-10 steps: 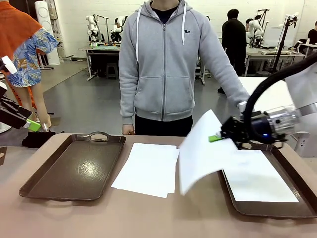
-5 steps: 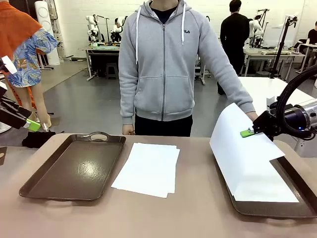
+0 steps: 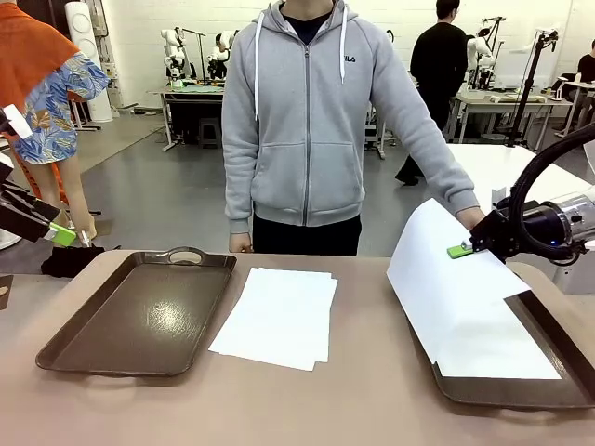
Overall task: Sort the A4 documents.
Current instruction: Place the A4 Paper in the designated Handle tray.
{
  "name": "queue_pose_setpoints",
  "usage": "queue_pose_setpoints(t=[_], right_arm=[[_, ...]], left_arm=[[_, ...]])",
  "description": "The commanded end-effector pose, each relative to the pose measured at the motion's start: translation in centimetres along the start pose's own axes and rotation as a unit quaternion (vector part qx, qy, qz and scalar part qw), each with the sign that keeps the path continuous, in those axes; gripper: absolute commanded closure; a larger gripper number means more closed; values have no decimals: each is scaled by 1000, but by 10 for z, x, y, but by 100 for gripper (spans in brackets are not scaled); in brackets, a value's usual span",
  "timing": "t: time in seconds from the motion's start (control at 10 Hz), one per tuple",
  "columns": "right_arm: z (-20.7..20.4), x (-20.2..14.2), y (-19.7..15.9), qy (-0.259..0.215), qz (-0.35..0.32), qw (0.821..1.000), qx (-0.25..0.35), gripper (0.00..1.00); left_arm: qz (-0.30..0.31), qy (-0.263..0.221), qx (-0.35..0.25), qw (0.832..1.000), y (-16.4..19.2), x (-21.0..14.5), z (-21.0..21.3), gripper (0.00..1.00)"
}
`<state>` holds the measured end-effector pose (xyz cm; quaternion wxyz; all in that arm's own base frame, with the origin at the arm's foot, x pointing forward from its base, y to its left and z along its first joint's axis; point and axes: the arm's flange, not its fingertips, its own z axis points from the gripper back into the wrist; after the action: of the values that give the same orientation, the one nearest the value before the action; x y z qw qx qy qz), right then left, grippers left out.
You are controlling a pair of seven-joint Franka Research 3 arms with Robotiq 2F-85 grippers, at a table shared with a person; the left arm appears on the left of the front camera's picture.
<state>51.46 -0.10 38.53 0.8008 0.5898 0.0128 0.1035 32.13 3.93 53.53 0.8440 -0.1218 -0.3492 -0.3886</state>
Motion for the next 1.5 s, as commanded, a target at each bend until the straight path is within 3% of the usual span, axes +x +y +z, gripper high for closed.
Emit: queue_pose_setpoints(t=[0.0,0.2,0.6,1.4], right_arm=[[6,5,-12,-8,1,1000,19,99],[19,-5,-31,-38,-14,999,-7,99],[30,-24,-62,-94,-37,983,-156,99],[46,-22,-54,-67,-39,958,-277,99]], left_arm=[[1,-3,-4,1000,1,-1,-1,0],[1,-3,-4,1000,1,-1,-1,0],[1,-3,-4,1000,1,-1,-1,0],[1,-3,-4,1000,1,-1,-1,0]])
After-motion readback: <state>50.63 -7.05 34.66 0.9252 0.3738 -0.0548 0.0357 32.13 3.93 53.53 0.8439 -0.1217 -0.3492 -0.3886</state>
